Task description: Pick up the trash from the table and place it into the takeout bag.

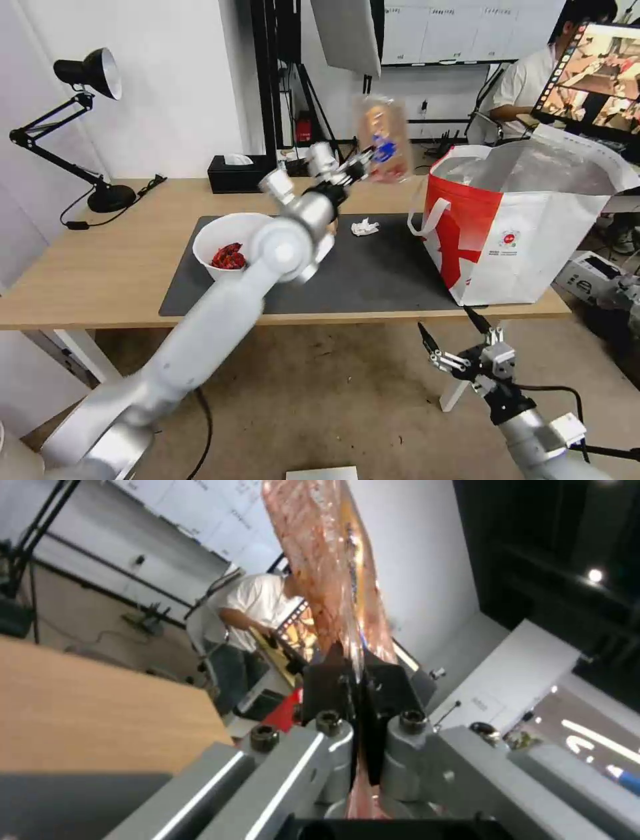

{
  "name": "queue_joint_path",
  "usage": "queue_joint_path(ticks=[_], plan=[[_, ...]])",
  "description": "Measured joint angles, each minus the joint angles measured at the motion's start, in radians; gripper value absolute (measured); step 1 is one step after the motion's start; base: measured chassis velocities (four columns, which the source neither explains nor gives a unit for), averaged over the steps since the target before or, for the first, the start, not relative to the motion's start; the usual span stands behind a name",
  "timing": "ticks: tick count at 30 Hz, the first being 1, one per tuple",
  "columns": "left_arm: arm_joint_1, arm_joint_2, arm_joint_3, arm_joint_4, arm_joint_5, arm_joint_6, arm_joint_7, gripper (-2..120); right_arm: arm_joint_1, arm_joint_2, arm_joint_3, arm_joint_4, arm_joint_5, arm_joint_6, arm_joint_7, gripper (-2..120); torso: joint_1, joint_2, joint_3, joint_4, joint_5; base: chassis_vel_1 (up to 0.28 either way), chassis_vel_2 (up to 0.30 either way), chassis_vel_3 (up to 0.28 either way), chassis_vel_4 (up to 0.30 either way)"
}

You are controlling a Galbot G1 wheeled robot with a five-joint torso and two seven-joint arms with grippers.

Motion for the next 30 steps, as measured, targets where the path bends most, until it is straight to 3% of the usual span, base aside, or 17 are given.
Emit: queue_joint_path(ticks=[2, 5, 9, 12, 20, 30], plan=[[-0.021, -0.025, 0.020, 0.034, 0.038, -0.001, 0.001, 0, -0.001, 0.009, -0.002, -0.006, -0.007, 0.000, 0.000, 100, 0.000, 0.000, 0.000, 0.0000, 0.0000, 0.000, 0.000, 0.000, 0.000], [-0.075, -0.111, 0.088, 0.139, 0.191, -0.018, 0.005, 0, -0.008, 0.029, -0.008, -0.017, -0.025, 0.000, 0.000, 100, 0.000, 0.000, 0.000, 0.0000, 0.0000, 0.000, 0.000, 0.000, 0.000], [-0.098, -0.159, 0.114, 0.182, 0.265, -0.021, 0.005, 0, -0.012, 0.036, -0.009, -0.021, -0.031, -0.001, 0.000, 100, 0.000, 0.000, 0.000, -0.0002, 0.0000, 0.000, 0.000, 0.000, 0.000], [-0.140, -0.210, 0.158, 0.261, 0.415, -0.031, 0.007, 0, -0.015, 0.044, -0.010, -0.026, -0.037, -0.001, 0.000, 100, 0.000, 0.000, 0.000, -0.0001, 0.0000, 0.000, 0.000, 0.000, 0.000], [-0.191, -0.230, 0.256, 0.365, 0.623, -0.038, 0.066, 0, -0.007, 0.048, -0.026, -0.037, -0.043, -0.003, 0.000, 100, 0.000, 0.000, 0.000, 0.0002, -0.0002, 0.000, 0.000, 0.000, 0.000], [-0.202, -0.219, 0.288, 0.384, 0.657, -0.060, 0.154, 0, -0.001, 0.047, -0.036, -0.054, -0.042, -0.002, 0.000, 100, 0.000, 0.000, 0.000, 0.0001, -0.0003, 0.000, 0.000, 0.000, 0.000]])
